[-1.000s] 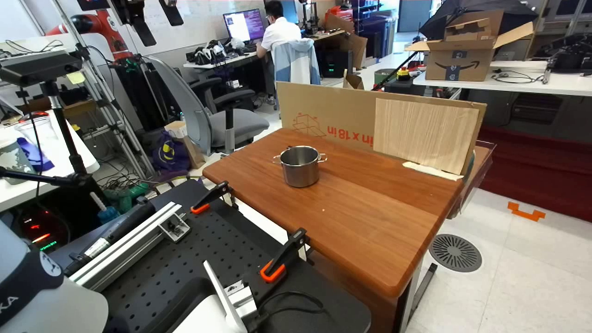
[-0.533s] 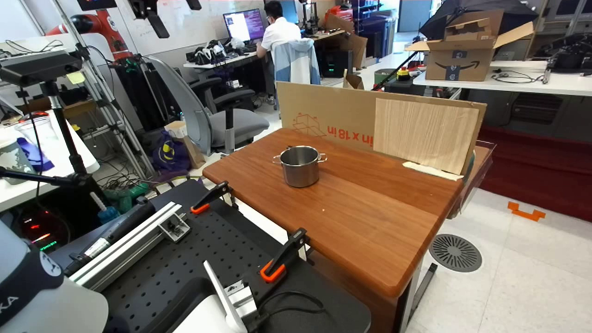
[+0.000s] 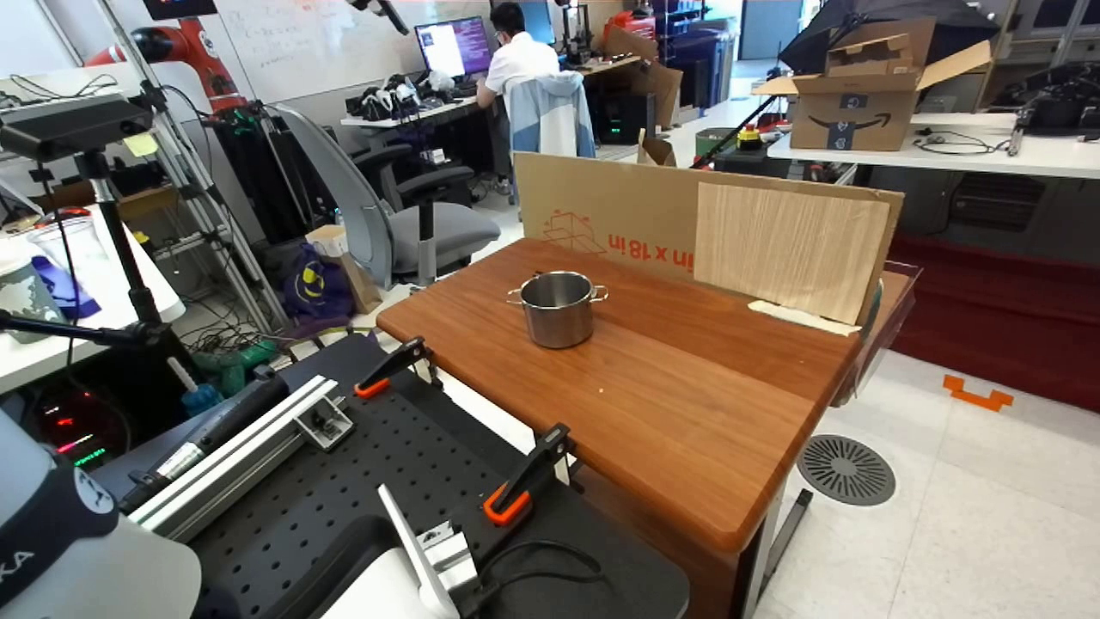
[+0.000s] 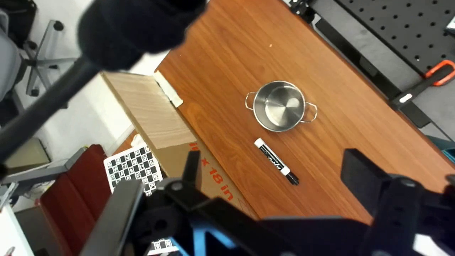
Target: Put the marker in the pot
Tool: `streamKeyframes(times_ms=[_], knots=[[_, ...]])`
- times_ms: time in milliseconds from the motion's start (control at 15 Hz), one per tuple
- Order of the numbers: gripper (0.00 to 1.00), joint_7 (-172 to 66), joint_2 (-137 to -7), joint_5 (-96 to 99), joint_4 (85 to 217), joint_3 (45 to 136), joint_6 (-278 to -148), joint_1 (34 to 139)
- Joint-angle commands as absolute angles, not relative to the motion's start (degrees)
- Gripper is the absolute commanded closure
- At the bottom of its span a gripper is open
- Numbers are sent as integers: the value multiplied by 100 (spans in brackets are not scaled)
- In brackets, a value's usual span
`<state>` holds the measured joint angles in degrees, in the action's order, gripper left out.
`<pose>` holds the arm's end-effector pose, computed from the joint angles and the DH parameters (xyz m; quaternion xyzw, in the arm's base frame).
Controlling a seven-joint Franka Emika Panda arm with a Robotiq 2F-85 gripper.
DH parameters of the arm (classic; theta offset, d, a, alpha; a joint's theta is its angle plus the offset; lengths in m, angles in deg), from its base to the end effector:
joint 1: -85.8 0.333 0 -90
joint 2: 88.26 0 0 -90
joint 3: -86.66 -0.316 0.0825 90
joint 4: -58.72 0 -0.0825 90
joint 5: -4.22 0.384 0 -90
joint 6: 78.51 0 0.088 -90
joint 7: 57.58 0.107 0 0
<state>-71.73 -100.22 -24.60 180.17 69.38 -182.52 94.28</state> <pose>0.4526 0.1824 0.5013 0.8787 0.3917 -0.0264 0.2715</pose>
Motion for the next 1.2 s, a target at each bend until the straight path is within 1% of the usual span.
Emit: streamKeyframes(times_ms=[0,200,267,933,1133], knots=[[0,-8042,-9560,-3008,17665,7131,-18541,9587],[0,-8662,-9471,-3308,17770,7203,-19119,9601],[0,-8254,-9470,-3104,17748,7193,-18901,9590],[0,-8367,-9425,-3124,17753,7214,-19009,9605],[0,-8654,-9204,-3170,17688,7226,-19162,9629]])
